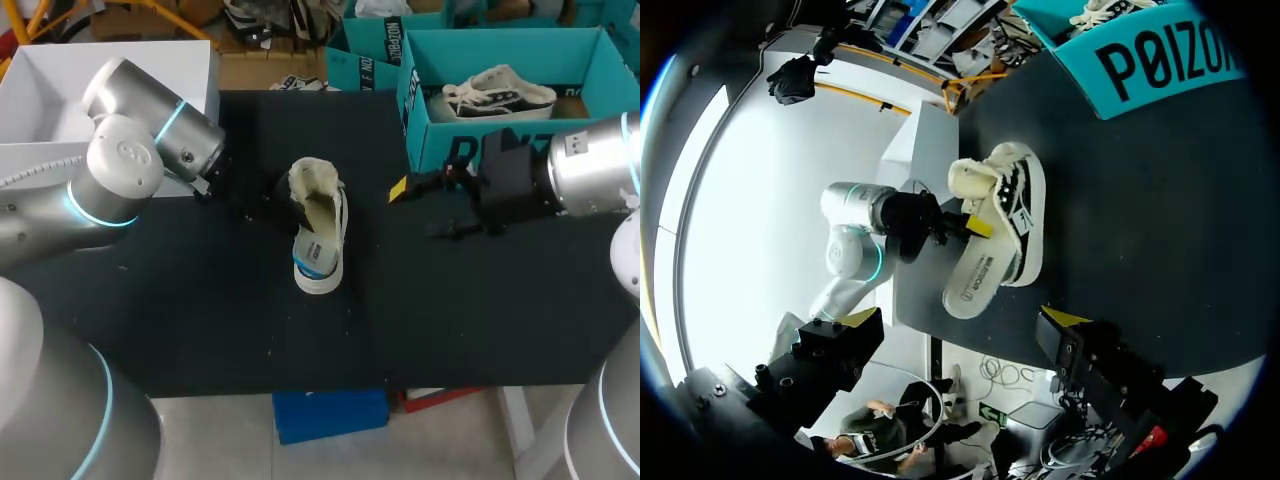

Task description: Take the shoe out of the shoebox, open the shoe tongue, remove and reinsert the insole, then place the shoe into the shoebox

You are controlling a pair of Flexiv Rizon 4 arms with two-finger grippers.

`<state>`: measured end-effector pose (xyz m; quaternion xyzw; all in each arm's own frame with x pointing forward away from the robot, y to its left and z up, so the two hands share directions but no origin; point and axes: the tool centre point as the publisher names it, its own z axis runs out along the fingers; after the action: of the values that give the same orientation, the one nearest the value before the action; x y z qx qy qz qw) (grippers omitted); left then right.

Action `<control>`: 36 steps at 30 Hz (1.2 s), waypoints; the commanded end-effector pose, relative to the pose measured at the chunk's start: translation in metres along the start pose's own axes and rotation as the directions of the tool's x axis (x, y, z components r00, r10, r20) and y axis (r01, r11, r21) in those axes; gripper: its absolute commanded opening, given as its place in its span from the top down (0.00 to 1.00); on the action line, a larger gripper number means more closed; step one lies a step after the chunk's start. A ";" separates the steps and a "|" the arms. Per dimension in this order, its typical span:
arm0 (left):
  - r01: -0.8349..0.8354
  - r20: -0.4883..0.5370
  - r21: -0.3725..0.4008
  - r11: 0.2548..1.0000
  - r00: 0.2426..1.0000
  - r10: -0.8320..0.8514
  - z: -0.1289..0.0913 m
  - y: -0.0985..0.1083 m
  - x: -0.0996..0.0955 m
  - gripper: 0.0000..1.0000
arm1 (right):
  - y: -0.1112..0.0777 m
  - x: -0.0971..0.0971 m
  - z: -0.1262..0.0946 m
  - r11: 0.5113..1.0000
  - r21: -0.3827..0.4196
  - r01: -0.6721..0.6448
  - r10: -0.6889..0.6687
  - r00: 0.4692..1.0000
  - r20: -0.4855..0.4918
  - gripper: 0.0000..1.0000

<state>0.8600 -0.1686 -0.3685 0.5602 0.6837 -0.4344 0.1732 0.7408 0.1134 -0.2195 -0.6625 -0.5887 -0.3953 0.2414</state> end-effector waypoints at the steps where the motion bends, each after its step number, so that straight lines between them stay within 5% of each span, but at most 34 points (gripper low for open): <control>1: 0.001 -0.006 -0.003 1.000 1.000 -0.001 0.004 0.005 -0.002 1.00 | 0.000 0.000 0.001 1.000 -0.001 0.000 0.000 1.000 0.000 0.00; 7: 0.008 -0.012 -0.014 1.000 1.000 -0.008 0.001 0.008 -0.001 1.00 | 0.000 0.000 0.001 1.000 -0.001 0.000 0.000 1.000 0.000 0.00; 8: 0.009 -0.014 -0.015 1.000 1.000 -0.009 0.000 0.008 -0.001 0.95 | 0.000 0.000 0.001 1.000 -0.001 0.000 0.000 1.000 0.000 0.00; 9: 0.010 -0.014 -0.017 1.000 1.000 -0.010 0.000 0.008 0.000 0.74 | 0.000 0.000 0.001 1.000 -0.001 0.000 0.000 1.000 0.000 0.00; 14: 0.013 -0.016 -0.017 1.000 1.000 -0.013 -0.002 0.005 0.001 0.48 | 0.000 0.000 0.001 1.000 -0.001 0.000 0.000 1.000 0.000 0.00; 36: -0.067 -0.052 0.059 0.996 0.996 0.070 -0.008 -0.046 0.009 0.54 | 0.000 0.000 0.001 1.000 -0.001 0.000 0.000 1.000 0.000 0.00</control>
<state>0.8252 -0.1620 -0.3588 0.5991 0.6536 -0.4377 0.1490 0.7408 0.1134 -0.2195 -0.6625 -0.5888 -0.3952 0.2413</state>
